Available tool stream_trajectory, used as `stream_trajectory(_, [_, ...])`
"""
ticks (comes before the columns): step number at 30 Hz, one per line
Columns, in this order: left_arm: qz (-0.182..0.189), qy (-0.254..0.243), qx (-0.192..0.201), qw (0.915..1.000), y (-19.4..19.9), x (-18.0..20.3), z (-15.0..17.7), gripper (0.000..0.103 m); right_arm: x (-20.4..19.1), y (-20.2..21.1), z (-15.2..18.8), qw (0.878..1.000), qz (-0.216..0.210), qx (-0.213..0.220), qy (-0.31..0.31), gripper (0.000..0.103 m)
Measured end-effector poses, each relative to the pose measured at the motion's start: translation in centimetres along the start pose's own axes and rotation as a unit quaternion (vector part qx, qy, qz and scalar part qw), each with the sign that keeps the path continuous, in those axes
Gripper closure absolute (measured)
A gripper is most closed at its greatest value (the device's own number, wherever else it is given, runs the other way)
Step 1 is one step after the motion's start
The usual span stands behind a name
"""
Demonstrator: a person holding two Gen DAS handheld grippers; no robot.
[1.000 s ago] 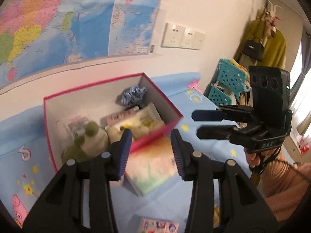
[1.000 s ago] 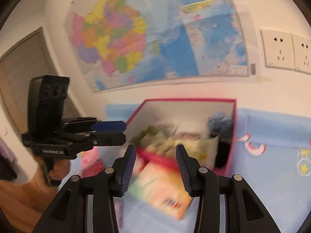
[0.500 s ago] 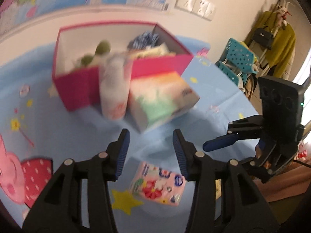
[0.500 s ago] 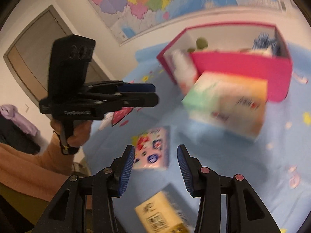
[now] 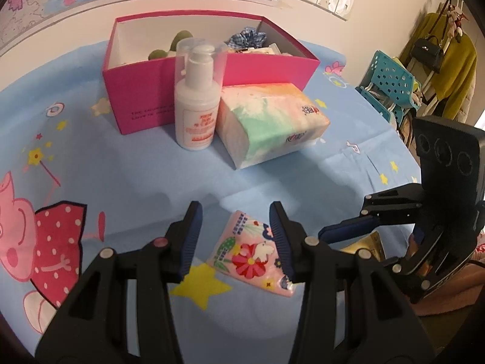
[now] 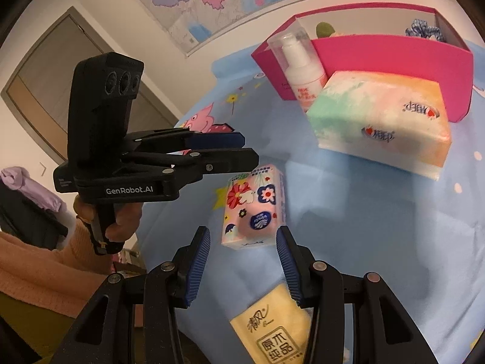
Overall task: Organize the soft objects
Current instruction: 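Move both grippers down to the floral tissue pack on the sheet, then close both grippers on the floral tissue pack and lift it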
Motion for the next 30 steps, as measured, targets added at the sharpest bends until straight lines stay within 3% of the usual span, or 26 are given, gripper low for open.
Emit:
stream_trajectory(14, [-0.006, 0.003, -0.005, 1.0, -0.1, -0.4, 1.0, 0.055, 0.0, -2.2, -0.1, 1.0, -0.006, -0.014, -0.008, 0.057])
stream_trajectory(30, [0.052, 0.032, -0.047, 0.997, -1.3, -0.8, 3.2, 0.055, 1.7, -1.3, -0.1, 0.999, -0.003, 0.007, -0.034, 0.057])
Point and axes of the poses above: each gripper's, at about its wrist camera, not at the fingertips, and y roughly against the way its jaws point, x to its right, z to its underside, the point moved 7 cm from there along -y, roughly the way its jaws point, and after that the axes turned 6 degrees about y, right-handed, at the moved point
